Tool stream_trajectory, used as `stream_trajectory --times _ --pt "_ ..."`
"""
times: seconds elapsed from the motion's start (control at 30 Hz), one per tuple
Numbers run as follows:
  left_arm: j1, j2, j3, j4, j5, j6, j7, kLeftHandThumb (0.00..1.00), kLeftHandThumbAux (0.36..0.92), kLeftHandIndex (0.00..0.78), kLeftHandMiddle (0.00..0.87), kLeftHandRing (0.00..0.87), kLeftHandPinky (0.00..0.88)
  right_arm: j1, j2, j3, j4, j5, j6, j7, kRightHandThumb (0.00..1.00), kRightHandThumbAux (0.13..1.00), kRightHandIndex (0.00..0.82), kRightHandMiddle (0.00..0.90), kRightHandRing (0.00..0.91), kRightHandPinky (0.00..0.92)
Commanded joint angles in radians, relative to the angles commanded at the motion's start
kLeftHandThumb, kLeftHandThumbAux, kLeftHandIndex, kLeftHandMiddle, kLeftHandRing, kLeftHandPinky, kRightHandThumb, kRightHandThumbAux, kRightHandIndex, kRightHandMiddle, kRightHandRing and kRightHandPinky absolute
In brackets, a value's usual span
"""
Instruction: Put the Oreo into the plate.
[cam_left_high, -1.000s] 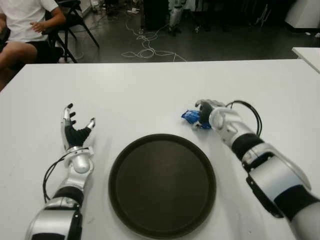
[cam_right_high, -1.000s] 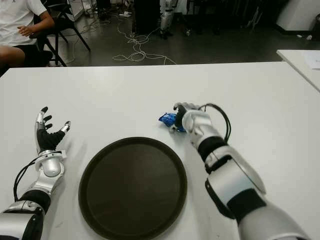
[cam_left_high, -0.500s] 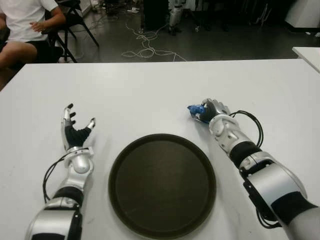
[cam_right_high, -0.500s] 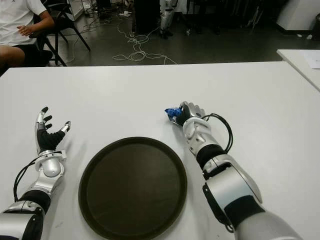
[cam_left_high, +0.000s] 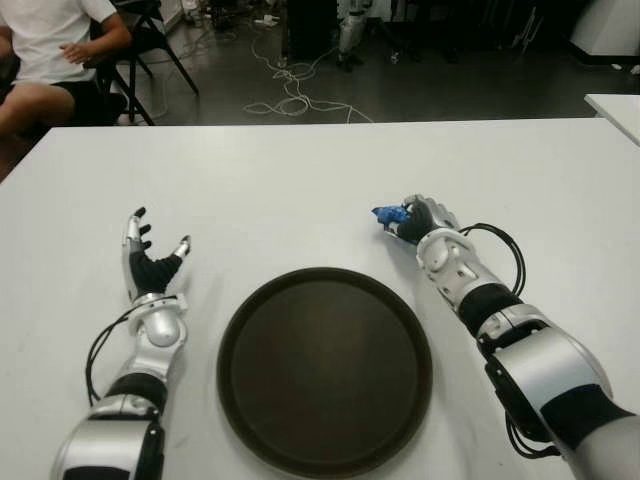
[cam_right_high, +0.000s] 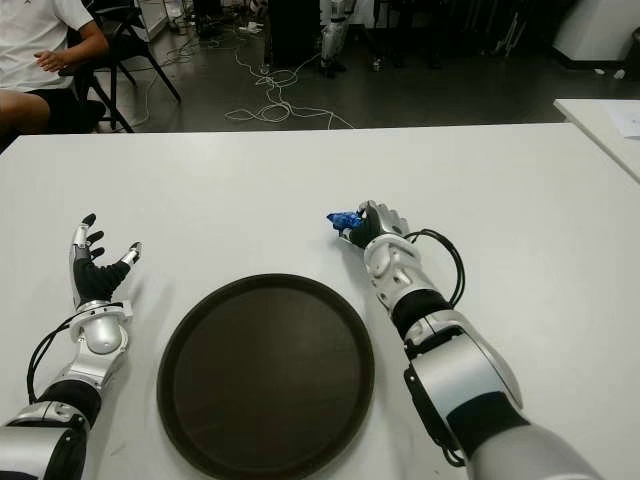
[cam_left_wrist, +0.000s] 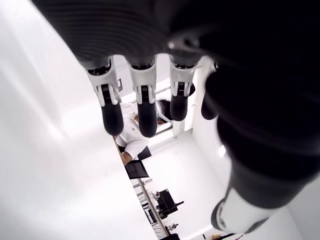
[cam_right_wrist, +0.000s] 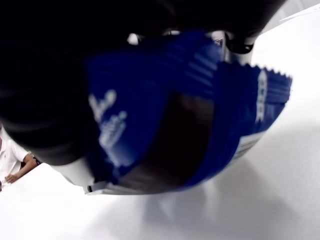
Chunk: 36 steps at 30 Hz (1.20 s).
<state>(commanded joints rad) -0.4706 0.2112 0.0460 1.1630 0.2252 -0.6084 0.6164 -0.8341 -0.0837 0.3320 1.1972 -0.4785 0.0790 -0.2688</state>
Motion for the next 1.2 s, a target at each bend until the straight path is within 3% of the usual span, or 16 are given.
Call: stream_trajectory --times 0.2,0.53,0.7,1.2 --pt "-0.001 0.000 -0.001 0.002 0.002 0.006 0.004 0.202 0.786 0.109 0.088 0.108 0.162 -0.001 -0.001 -0.005 0.004 0.001 -0.002 -0.001 0.708 0.716 0.441 0.795 0.788 0.778" --pt "-0.003 -0.004 -0.001 0.001 0.003 0.012 0.013 0.210 0.788 0.111 0.105 0.133 0.207 -0.003 -0.004 -0.008 0.007 0.004 -0.003 0.002 0.708 0.716 0.441 0.794 0.784 0.776" --pt "-0.001 -0.006 0.003 -0.001 -0.006 0.006 -0.002 0.219 0.778 0.109 0.098 0.120 0.178 0.003 -0.005 -0.019 0.001 0.013 -0.019 -0.011 0.708 0.715 0.441 0.798 0.791 0.784" --pt "-0.001 -0.001 0.000 0.002 0.001 0.005 -0.003 0.247 0.782 0.108 0.087 0.114 0.174 0.036 -0.016 -0.131 -0.053 0.124 -0.151 -0.007 0.705 0.720 0.440 0.808 0.801 0.799"
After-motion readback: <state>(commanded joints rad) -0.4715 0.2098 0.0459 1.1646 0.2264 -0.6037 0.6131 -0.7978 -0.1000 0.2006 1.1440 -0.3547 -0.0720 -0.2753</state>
